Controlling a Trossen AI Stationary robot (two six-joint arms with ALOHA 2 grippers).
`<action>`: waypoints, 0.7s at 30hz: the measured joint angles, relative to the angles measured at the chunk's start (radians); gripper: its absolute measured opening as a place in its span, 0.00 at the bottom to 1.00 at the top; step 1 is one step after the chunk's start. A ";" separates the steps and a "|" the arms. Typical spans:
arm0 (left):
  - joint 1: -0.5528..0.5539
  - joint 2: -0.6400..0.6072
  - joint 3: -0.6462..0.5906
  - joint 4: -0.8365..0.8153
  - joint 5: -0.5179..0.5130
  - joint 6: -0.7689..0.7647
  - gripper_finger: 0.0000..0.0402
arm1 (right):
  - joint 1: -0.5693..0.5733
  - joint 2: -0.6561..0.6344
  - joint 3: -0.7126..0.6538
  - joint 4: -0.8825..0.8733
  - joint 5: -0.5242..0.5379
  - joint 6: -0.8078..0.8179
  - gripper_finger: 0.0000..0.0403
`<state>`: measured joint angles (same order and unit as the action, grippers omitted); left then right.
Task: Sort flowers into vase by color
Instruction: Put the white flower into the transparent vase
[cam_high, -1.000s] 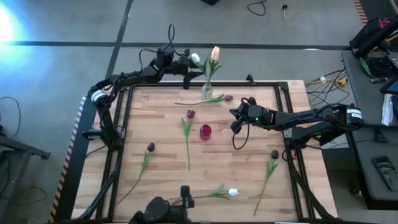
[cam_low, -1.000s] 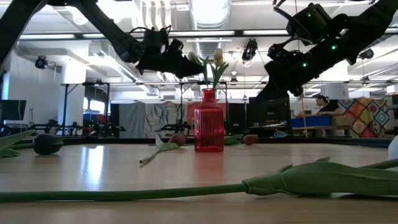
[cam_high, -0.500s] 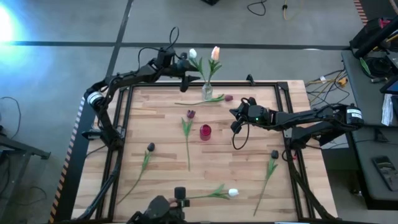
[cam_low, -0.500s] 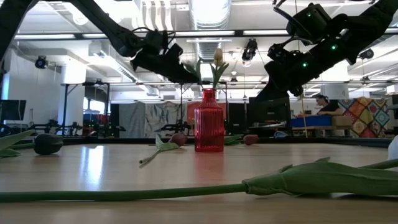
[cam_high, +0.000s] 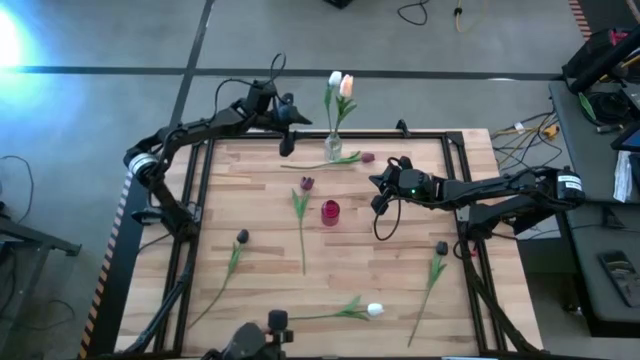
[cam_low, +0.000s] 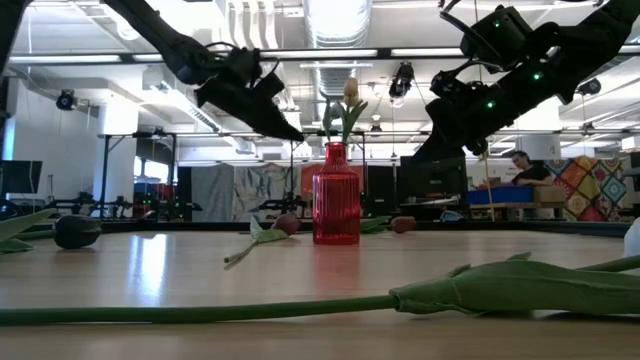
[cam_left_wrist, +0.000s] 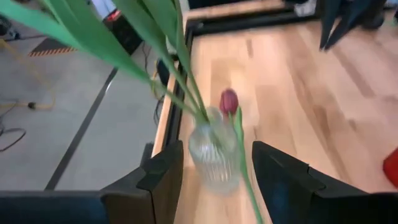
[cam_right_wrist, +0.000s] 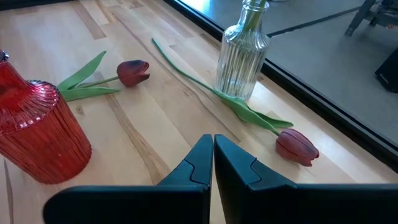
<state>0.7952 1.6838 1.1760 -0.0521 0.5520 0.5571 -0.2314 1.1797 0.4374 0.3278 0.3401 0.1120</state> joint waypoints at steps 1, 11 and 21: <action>-0.001 -0.013 -0.022 0.002 -0.016 0.005 0.44 | 0.000 0.000 0.000 0.000 0.000 0.000 0.02; -0.123 -0.208 -0.267 0.026 -0.073 -0.045 0.43 | 0.000 0.000 0.000 0.004 0.000 0.000 0.02; -0.529 -0.404 -0.554 0.195 -0.397 -0.153 0.38 | 0.000 0.000 0.000 0.007 0.000 0.004 0.02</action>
<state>0.2661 1.2797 0.6222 0.1427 0.1548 0.4038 -0.2314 1.1797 0.4374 0.3344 0.3400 0.1156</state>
